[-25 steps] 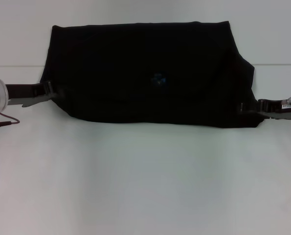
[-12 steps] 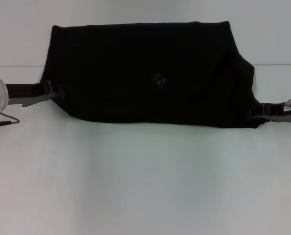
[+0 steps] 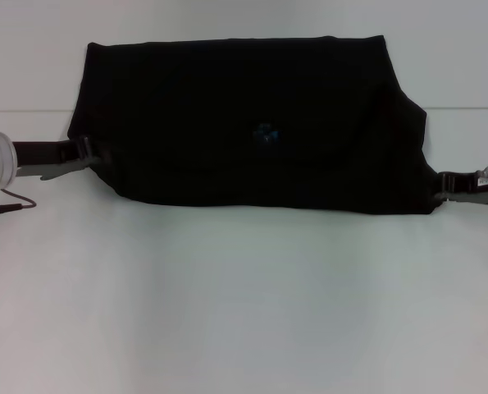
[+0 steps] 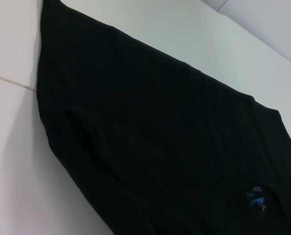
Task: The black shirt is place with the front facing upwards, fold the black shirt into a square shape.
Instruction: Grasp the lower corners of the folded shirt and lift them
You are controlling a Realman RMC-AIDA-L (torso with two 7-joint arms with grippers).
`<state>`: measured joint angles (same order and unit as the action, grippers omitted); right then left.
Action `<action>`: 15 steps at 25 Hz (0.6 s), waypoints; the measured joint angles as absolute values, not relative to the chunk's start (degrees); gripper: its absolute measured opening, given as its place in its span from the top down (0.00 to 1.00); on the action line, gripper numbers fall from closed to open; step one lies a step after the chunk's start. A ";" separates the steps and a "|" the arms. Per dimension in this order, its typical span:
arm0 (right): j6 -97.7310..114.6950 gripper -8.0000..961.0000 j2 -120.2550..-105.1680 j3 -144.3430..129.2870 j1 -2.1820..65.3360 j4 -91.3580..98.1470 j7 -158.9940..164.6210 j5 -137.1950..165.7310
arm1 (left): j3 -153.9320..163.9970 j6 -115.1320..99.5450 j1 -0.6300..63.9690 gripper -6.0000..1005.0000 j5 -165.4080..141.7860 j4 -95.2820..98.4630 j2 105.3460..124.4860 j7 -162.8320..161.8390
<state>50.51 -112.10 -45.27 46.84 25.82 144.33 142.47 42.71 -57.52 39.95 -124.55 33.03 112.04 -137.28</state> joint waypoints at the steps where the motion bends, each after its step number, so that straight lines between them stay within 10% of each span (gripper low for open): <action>1: 50.90 0.80 -112.12 -45.19 46.80 26.19 144.32 142.46 | 42.71 -57.52 39.96 0.99 -124.55 33.03 112.04 -137.28; 15: 60.40 0.97 -111.46 -42.92 43.49 33.27 144.16 142.40 | 42.57 -64.77 38.55 0.99 -124.72 34.45 110.89 -135.84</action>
